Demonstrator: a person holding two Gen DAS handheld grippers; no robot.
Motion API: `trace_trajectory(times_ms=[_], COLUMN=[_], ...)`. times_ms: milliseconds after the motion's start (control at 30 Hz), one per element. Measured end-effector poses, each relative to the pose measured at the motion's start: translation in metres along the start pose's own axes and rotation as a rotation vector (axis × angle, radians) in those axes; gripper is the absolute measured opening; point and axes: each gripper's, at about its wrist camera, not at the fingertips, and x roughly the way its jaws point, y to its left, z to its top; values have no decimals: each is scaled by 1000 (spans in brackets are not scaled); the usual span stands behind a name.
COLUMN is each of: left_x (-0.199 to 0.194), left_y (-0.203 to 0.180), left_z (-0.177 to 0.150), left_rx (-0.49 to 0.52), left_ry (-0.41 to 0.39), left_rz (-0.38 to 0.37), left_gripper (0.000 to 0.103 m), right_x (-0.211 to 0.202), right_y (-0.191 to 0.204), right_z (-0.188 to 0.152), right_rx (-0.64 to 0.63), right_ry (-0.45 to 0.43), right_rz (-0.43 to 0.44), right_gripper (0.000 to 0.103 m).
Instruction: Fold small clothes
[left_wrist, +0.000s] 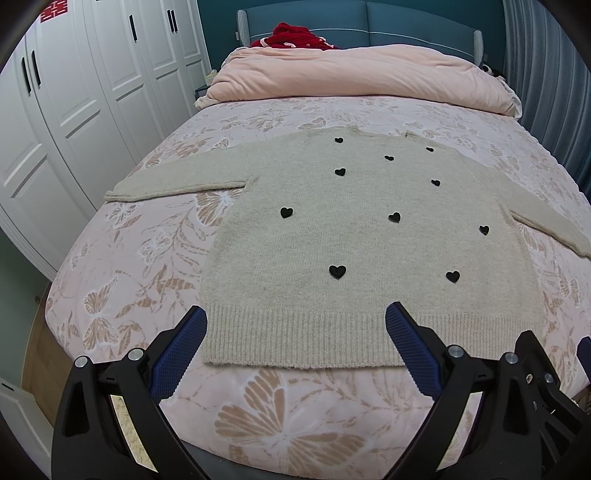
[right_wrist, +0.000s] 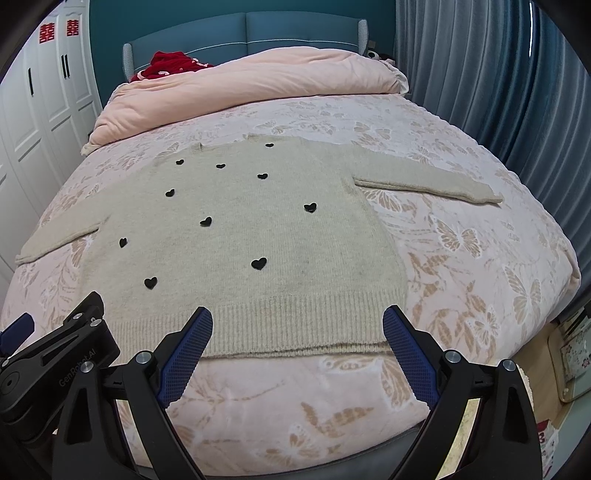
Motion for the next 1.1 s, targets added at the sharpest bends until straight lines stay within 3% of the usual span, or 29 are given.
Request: trace_trajectory(times_ms=[567,733,900,1100], left_x=[0,12,30,67], left_y=[1,5,12,22], left_z=[-1,0,6,8], left_rx=[15,-13,-46,-90], left_ry=[8,41,67,143], left_rz=[9,-44,-76,-101], left_gripper=[95,98,98,98], right_x=[6,32,87,179], right_y=[-2,-20,-96,-257], right_z=[1,7,41,111], right_rx=[11,17,132,425], right_ry=[24,74,102,27], right_rz=[12,154,159,59], right_gripper=[89,96,96,96])
